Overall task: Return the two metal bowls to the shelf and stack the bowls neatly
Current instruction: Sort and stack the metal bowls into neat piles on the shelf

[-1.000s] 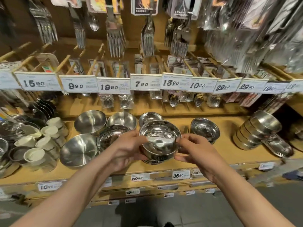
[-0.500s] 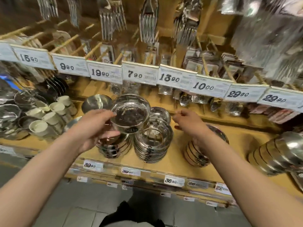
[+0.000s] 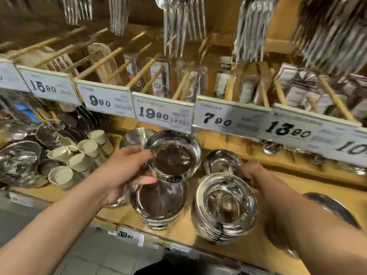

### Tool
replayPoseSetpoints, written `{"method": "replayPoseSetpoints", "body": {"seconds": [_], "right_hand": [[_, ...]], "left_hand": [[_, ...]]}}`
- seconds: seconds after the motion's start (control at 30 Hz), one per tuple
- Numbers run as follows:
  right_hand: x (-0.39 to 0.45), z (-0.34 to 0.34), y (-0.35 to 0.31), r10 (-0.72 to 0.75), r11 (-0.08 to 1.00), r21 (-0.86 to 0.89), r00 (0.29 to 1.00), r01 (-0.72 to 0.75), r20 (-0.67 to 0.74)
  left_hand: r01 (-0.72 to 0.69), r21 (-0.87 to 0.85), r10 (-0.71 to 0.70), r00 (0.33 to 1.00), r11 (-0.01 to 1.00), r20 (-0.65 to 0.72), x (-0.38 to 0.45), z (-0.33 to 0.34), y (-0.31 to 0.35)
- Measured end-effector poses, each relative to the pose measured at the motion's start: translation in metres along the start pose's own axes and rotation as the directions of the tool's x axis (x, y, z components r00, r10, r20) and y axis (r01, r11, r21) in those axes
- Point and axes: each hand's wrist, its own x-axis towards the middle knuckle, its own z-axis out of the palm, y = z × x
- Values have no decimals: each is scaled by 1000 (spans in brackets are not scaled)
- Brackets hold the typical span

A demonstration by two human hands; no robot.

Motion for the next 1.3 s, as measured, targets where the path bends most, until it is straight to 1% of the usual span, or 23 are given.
{"method": "replayPoseSetpoints", "body": {"seconds": [0.03,0.07,0.1,0.13,0.2,0.27,0.4,0.43,0.5,0.57,0.73,0.8,0.87,0.97,1.03,1.13,1.3], "right_hand": [[4,3,3,10,1000,27,999,-10,-32],[9,5,7,38,991,126,998,-32,-46],[8,7,9,51,986,163,996,-40,-66],[10,9,13,39,990,137,994,-25,-102],[7,7,14,41,990,141,993,-25,-110],[-2,4,13,46,973,228,993,-21,-106],[-26,-6,8,48,939,345,984,15,-174],[-31,-9,8,44,920,390,985,25,-167],[-46,-17,4,68,857,515,994,-12,-89],[-60,-28,-1,46,791,612,998,-6,-49],[-98,-53,-5,-12,715,697,997,64,-78],[-114,-60,-4,-18,677,734,998,55,-59],[-126,-63,-2,11,682,732,1000,-4,-5],[-144,-62,3,43,730,681,998,-59,41],[-156,-61,6,45,749,660,998,-56,34],[-171,-56,13,60,750,661,998,-37,-12],[-190,-40,24,47,702,712,999,-20,-18]], "left_hand": [[7,0,-7,1000,1000,7,5,-1,1],[12,1,-12,1000,1000,9,9,-2,2],[18,0,-18,1000,1000,6,12,-1,3],[28,2,-28,1000,1000,0,15,0,4],[53,21,-53,999,998,-11,17,2,6],[71,27,-71,997,997,-2,18,6,9],[67,52,-69,996,996,53,18,17,11],[61,53,-64,995,997,73,17,20,12],[69,34,-72,992,997,105,15,25,14],[80,19,-81,992,997,100,12,30,17],[68,3,-68,990,998,123,-1,37,20],[60,23,-63,989,998,133,-6,38,20],[54,48,-60,986,997,153,-12,35,19],[79,10,-80,980,997,185,-19,30,16],[86,-2,-84,976,996,199,-25,27,16],[81,-16,-75,971,997,225,-31,23,13],[66,-15,-61,976,998,210,-41,16,6]]}}
